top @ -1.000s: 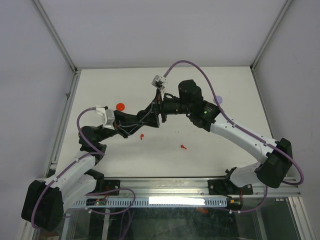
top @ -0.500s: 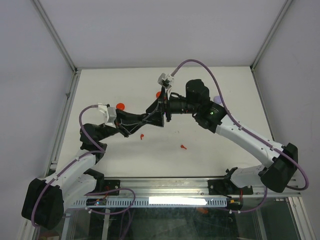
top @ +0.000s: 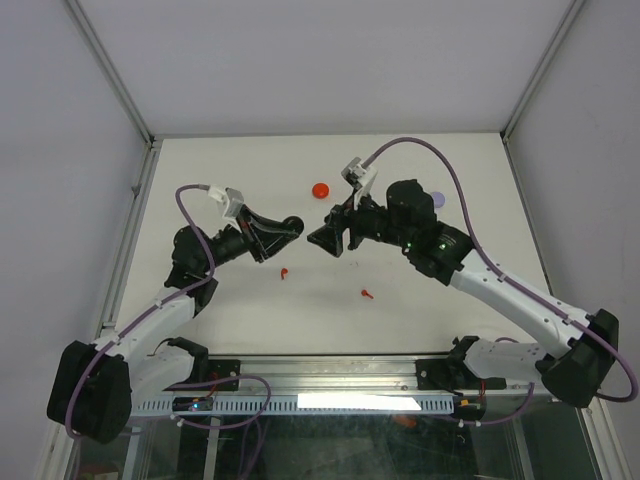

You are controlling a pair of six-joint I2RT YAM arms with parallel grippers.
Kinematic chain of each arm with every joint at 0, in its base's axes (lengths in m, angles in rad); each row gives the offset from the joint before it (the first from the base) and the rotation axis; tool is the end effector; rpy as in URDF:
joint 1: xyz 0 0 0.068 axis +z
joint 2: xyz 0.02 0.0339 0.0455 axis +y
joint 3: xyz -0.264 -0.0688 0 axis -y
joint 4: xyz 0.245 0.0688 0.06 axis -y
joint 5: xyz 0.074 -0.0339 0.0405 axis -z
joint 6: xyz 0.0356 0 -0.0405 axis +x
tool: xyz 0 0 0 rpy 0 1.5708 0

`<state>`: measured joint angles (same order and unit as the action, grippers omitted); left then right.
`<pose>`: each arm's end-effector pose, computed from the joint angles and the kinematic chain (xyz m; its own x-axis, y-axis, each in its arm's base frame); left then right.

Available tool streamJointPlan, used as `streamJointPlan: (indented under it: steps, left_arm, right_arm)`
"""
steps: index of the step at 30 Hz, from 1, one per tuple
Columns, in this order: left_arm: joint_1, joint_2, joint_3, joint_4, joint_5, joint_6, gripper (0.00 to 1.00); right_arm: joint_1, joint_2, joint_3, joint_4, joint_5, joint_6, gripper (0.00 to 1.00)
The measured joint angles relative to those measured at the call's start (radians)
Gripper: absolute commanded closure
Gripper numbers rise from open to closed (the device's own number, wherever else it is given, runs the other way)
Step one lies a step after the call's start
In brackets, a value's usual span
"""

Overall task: Insert the wireless bluetooth earbuds into the charging case
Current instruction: Close the charging case, then place the charging case at the center of the board.

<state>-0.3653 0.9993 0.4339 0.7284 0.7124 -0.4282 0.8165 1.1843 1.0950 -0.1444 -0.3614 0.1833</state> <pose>0.1933 -0.0988 0.2713 -0.2245 -0.2506 -0.9417 0.8569 0.4094 -0.3132 0.1786 0.2085 0.3711 -0.3231 -0.0949 -0.9416 -0.8730 0.4141 0.2578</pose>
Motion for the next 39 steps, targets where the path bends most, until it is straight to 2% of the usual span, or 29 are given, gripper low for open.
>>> streamJointPlan:
  steps: [5,13,18,23,26,30,33,35,39]
  left_arm:
    - [0.0,0.004,-0.034,-0.093,-0.116,-0.171,1.0]
    - [0.0,-0.138,-0.194,-0.324,-0.472,-0.418,1.0]
    - [0.0,-0.188,-0.266,-0.399,-0.659,-0.485,0.97]
    - [0.001,-0.136,-0.276,-0.443,-0.789,-0.523,0.9]
    - [0.008,-0.063,-0.276,-0.461,-0.826,-0.539,0.78]
    - [0.023,0.006,-0.276,-0.485,-0.868,-0.553,0.71]
    - [0.049,0.038,-0.274,-0.51,-0.877,-0.554,0.55]
    - [0.06,0.042,-0.257,-0.53,-0.881,-0.563,0.4]
    - [0.06,0.037,-0.185,-0.634,-0.908,-0.549,0.25]
  right_arm:
    - [0.0,-0.07,-0.102,-0.042,0.159,-0.001,0.29]
    - [-0.001,-0.138,-0.221,-0.091,0.32,-0.003,0.28]
    - [-0.001,-0.171,-0.266,-0.109,0.375,-0.003,0.28]
    - [-0.001,-0.182,-0.296,-0.116,0.403,-0.004,0.28]
    - [-0.002,-0.182,-0.308,-0.121,0.411,-0.006,0.28]
    - [-0.002,-0.182,-0.311,-0.124,0.418,-0.007,0.28]
    - [-0.002,-0.183,-0.314,-0.124,0.426,-0.008,0.28]
    - [-0.002,-0.183,-0.317,-0.126,0.429,-0.01,0.28]
    - [-0.002,-0.184,-0.322,-0.132,0.433,-0.01,0.27]
